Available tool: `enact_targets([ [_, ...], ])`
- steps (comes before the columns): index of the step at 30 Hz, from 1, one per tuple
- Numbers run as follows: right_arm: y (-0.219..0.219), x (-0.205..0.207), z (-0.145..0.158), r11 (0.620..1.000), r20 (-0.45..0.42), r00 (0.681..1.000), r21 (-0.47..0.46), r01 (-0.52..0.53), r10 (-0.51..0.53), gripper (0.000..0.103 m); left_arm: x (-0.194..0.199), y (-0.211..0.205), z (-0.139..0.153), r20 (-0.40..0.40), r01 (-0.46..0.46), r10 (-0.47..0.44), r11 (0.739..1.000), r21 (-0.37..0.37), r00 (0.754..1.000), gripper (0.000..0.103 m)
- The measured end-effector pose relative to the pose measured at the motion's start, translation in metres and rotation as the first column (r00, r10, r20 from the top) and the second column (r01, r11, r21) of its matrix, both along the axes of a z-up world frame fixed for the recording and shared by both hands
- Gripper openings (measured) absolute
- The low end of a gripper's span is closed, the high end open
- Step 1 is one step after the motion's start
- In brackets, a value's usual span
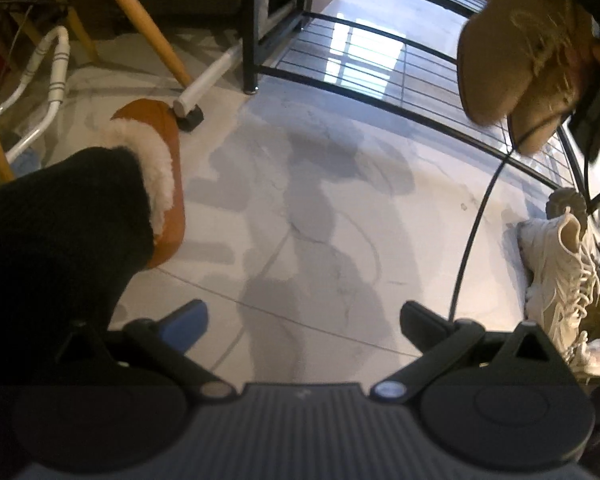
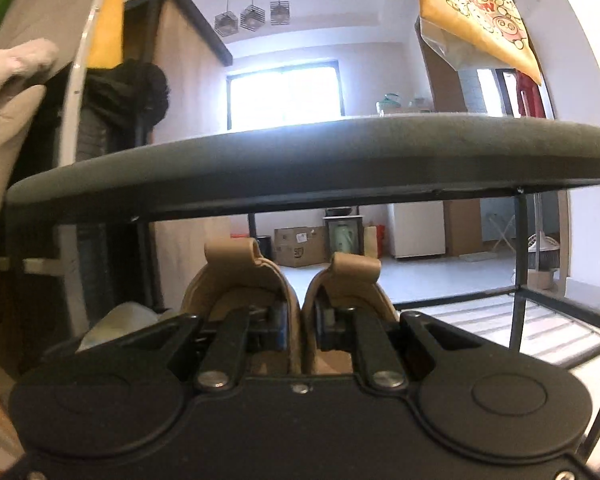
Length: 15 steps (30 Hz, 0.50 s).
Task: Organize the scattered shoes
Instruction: 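Lift the pair of tan shoes with the right tool up toward the rack's top shelf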
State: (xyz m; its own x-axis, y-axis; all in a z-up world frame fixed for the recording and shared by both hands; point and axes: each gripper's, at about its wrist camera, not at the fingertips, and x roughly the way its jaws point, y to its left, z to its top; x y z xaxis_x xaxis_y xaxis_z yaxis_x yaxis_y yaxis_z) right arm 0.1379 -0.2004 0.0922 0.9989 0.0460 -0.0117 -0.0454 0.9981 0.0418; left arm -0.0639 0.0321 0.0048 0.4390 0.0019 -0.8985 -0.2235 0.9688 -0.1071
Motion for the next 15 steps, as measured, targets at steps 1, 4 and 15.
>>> enact_targets([
  [1,0.002,0.009,0.005,1.000,0.009,1.000,-0.019,0.006,-0.006,0.012,0.000,0.000,0.001,0.004,0.001,-0.001,1.000,-0.004,1.000,0.102],
  [4,0.010,0.035,0.015,0.998,0.032,0.999,-0.061,0.028,-0.026,0.012,0.000,0.000,0.005,0.018,0.006,-0.005,1.000,-0.015,1.000,0.102],
  [15,0.008,0.130,0.009,0.992,-0.093,0.992,-0.103,0.075,-0.085,0.013,0.005,0.002,0.007,0.025,-0.004,0.004,1.000,-0.009,1.000,0.102],
])
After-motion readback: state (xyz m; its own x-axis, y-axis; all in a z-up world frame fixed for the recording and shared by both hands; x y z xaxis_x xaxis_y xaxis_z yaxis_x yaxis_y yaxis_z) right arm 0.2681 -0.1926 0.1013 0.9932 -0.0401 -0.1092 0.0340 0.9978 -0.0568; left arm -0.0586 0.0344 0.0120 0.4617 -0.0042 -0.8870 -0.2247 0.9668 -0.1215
